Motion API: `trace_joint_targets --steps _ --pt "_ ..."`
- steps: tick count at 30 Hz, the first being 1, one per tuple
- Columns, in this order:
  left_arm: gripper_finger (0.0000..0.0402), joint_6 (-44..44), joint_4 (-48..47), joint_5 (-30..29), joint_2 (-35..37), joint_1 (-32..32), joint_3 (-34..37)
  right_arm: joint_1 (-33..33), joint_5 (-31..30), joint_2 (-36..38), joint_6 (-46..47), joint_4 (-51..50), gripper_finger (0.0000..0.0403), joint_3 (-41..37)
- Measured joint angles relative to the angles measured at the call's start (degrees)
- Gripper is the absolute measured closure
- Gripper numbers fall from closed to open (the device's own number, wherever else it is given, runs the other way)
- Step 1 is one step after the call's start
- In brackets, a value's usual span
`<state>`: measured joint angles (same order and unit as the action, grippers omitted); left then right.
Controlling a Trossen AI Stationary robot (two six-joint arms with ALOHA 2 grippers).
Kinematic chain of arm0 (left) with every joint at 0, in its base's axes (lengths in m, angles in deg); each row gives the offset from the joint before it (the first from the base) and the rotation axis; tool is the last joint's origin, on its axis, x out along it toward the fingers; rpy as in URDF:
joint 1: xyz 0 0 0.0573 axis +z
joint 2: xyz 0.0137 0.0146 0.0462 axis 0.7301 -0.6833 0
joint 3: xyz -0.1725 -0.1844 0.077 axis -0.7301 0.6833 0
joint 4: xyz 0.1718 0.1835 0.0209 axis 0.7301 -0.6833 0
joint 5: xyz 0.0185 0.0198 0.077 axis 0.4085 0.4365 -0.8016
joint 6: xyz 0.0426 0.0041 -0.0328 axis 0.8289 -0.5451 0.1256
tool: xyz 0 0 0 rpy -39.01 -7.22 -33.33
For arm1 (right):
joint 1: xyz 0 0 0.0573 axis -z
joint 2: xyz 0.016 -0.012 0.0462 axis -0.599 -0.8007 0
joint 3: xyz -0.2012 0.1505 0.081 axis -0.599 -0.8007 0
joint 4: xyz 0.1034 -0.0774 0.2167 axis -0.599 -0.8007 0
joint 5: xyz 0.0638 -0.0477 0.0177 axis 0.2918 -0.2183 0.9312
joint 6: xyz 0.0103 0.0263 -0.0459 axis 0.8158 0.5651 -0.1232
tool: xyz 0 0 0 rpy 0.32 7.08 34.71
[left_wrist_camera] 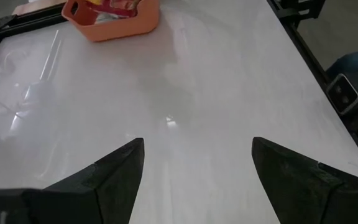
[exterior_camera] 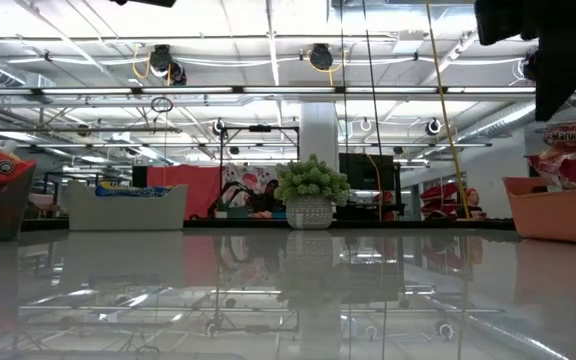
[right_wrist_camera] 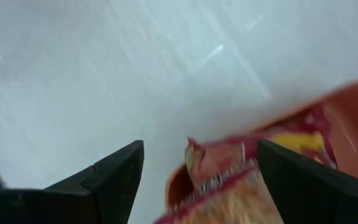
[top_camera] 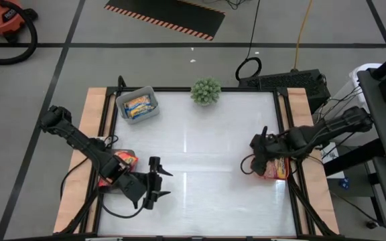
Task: Sort Maruchan noodles
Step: Return to Home Position
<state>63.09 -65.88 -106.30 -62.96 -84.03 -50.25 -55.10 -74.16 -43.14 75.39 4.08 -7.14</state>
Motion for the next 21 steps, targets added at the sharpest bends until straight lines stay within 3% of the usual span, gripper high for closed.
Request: trace_joint_targets --steps 5,10,16,21 --pt "0.0098 -0.2 -1.3 0.1 0.0 -0.9 0.0 -2.7 -7.4 0.2 -5.3 11.7 0.0119 -6.9" --pt "0.0098 0.1 -1.3 0.0 0.0 -1.0 0.0 -4.8 -15.4 0.2 -15.6 34.4 0.0161 -15.8" --pt "0.0098 4.1 -0.9 -1.2 0.0 -0.4 0.0 -3.8 -17.1 0.2 -26.6 64.3 0.0221 -27.2" --pt "0.0099 16.1 6.7 -8.2 1.0 0.0 0.0 -1.5 -18.1 0.2 -36.2 81.5 0.0277 -32.0"
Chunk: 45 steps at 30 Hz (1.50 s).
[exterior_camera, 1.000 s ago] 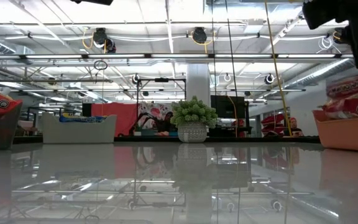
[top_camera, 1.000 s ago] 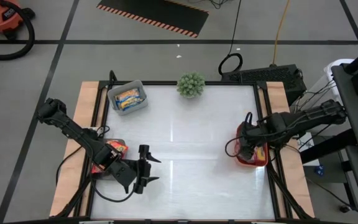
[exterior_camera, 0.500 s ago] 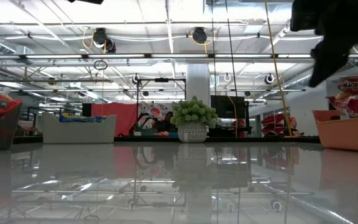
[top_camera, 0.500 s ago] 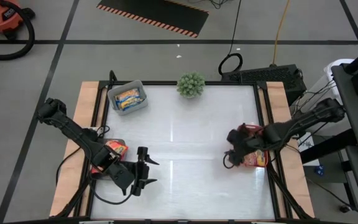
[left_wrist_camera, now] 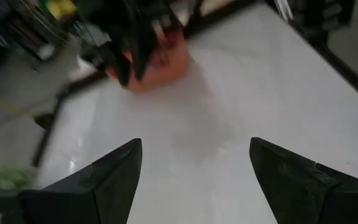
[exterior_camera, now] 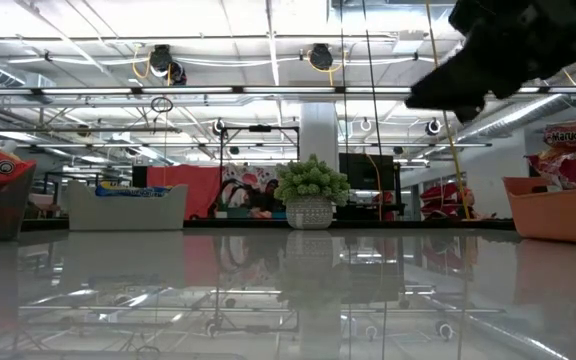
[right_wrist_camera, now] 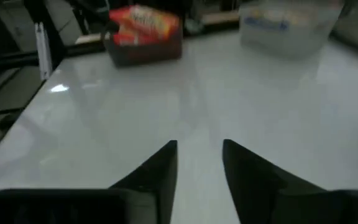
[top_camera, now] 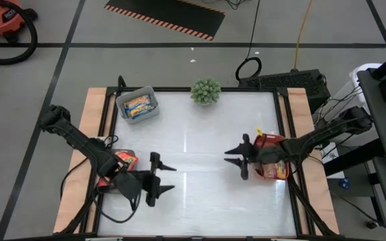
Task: Sort Maruchan noodles
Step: Return to Home Position
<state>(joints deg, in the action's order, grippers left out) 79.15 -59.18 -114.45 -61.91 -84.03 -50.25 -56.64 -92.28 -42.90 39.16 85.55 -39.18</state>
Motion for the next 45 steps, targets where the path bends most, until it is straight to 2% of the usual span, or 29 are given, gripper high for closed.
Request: trace_joint_targets --steps 4,8,11,15,20,23,29,32,35,39,45 --pt "0.0116 2.9 2.4 -0.7 2.0 1.8 0.0 1.4 -2.0 0.0 -12.0 6.1 0.0336 -0.3" --pt "0.0167 3.1 -0.4 -0.8 4.4 2.9 0.0 3.0 -2.0 0.0 -21.5 8.1 0.0393 -0.3" --pt "0.0220 3.6 -4.2 -0.6 6.4 3.5 0.8 4.2 -1.9 0.0 -23.9 7.6 0.0391 -0.3" --pt "0.0286 5.5 -4.3 -0.2 12.0 5.8 5.7 4.9 -1.9 0.0 -25.5 6.6 0.0387 -0.3" --pt "0.0331 5.8 -3.2 2.9 22.7 10.4 13.2 6.3 -1.9 0.2 -30.3 6.5 0.0400 -0.3" --pt "0.0340 5.8 -3.0 4.5 30.6 11.9 17.2 7.0 -1.9 1.8 -30.5 3.6 0.0400 -0.3" --pt "0.0341 3.5 -5.6 6.8 45.2 11.7 23.2 7.4 -1.6 10.6 -27.4 -7.2 0.0399 -0.3" --pt "0.0341 2.0 -6.6 6.8 50.3 11.3 25.3 7.4 1.6 14.8 -26.5 -8.6 0.0399 -0.5" --pt "0.0341 1.6 -6.6 7.3 54.0 10.9 27.1 7.4 4.6 18.6 -26.4 -8.6 0.0399 -2.1" --pt "0.0341 2.1 -4.5 11.6 57.5 10.4 30.0 7.4 4.3 24.3 -26.4 -7.7 0.0399 -6.5" --pt "0.0341 3.2 -2.4 12.5 60.2 10.4 33.7 7.4 4.2 32.3 -26.5 -3.1 0.0399 -15.3"
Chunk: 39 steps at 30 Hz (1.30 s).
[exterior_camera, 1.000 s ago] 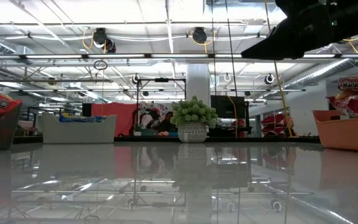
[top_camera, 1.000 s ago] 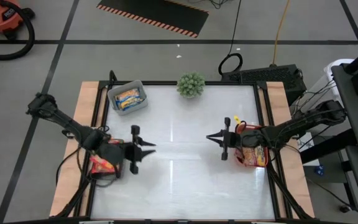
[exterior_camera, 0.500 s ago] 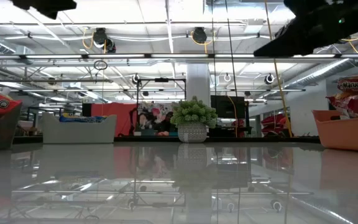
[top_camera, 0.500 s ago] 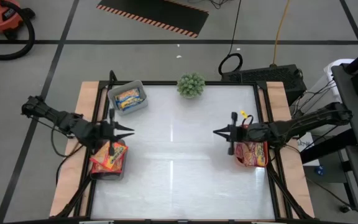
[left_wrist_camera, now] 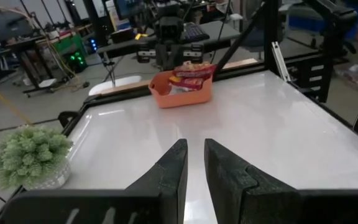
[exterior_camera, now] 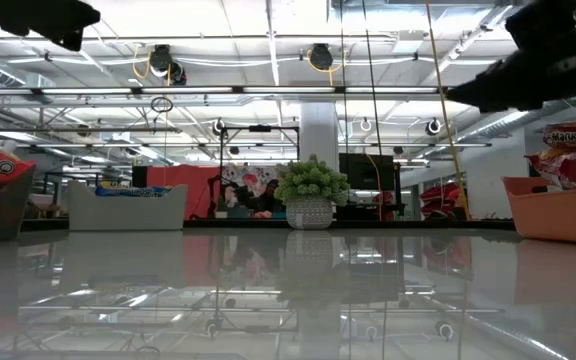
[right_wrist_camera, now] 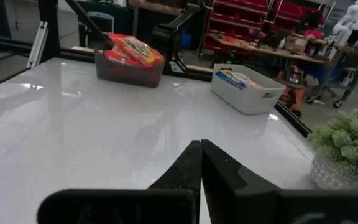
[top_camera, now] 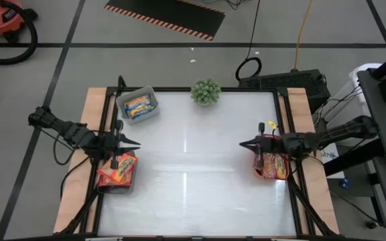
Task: Sort Maruchan noodles
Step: Return to Home Position
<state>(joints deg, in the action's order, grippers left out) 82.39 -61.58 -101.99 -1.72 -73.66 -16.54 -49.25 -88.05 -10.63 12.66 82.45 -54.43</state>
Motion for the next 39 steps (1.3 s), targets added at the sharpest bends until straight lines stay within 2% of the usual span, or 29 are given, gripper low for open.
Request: trace_joint_targets --steps 8,20,25,30,39 --pt "0.0341 1.8 1.1 0.2 0.1 0.0 2.9 0.0 0.0 9.8 -1.5 0.0 0.0399 -5.7" --pt "0.0341 -0.3 2.4 0.3 0.4 0.0 5.5 0.0 0.1 20.7 -7.1 -1.7 0.0399 -6.1" --pt "0.0341 -1.7 1.4 0.7 4.3 0.0 5.5 0.0 0.1 24.1 -7.8 -2.0 0.0399 -6.2" --pt "0.0341 -2.0 0.2 5.1 9.6 0.0 6.1 0.0 0.1 25.4 -5.9 -6.5 0.0399 -6.2" --pt "0.0341 -0.1 3.1 6.1 17.5 0.0 12.2 0.0 0.1 25.5 -4.0 -7.3 0.0399 -6.3"
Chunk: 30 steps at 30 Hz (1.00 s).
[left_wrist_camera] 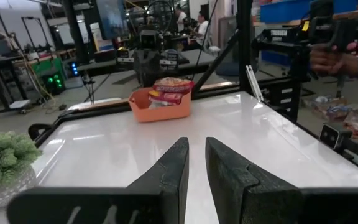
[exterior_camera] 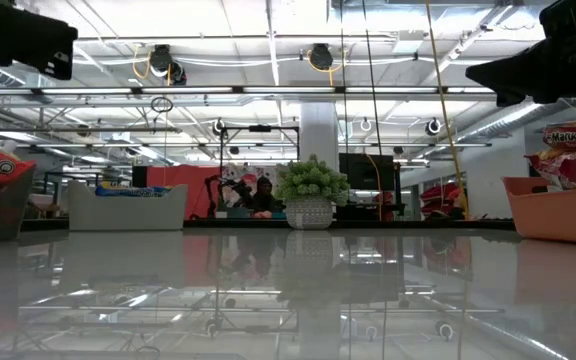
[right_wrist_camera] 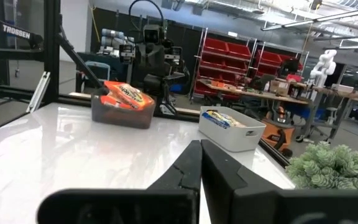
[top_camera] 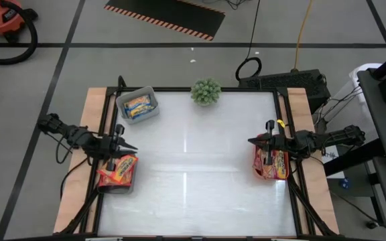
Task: Sort Maruchan noodles
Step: Return to Home Position
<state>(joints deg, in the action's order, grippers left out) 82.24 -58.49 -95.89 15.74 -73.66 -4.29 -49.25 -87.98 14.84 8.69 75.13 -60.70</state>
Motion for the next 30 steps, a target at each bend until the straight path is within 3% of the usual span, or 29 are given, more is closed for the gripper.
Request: trace_joint_targets --steps 11,15,30 --pt "0.0341 2.7 14.2 0.5 1.0 0.1 8.3 0.0 -1.9 0.0 0.0 0.0 0.0399 0.0" --pt "0.0341 2.7 21.1 5.9 1.0 0.1 11.7 0.0 -1.9 0.0 -0.5 0.0 0.0399 0.0" --pt "0.0341 1.3 18.5 7.0 0.9 2.8 11.7 0.0 -1.6 3.0 1.1 -3.6 0.0399 0.0"
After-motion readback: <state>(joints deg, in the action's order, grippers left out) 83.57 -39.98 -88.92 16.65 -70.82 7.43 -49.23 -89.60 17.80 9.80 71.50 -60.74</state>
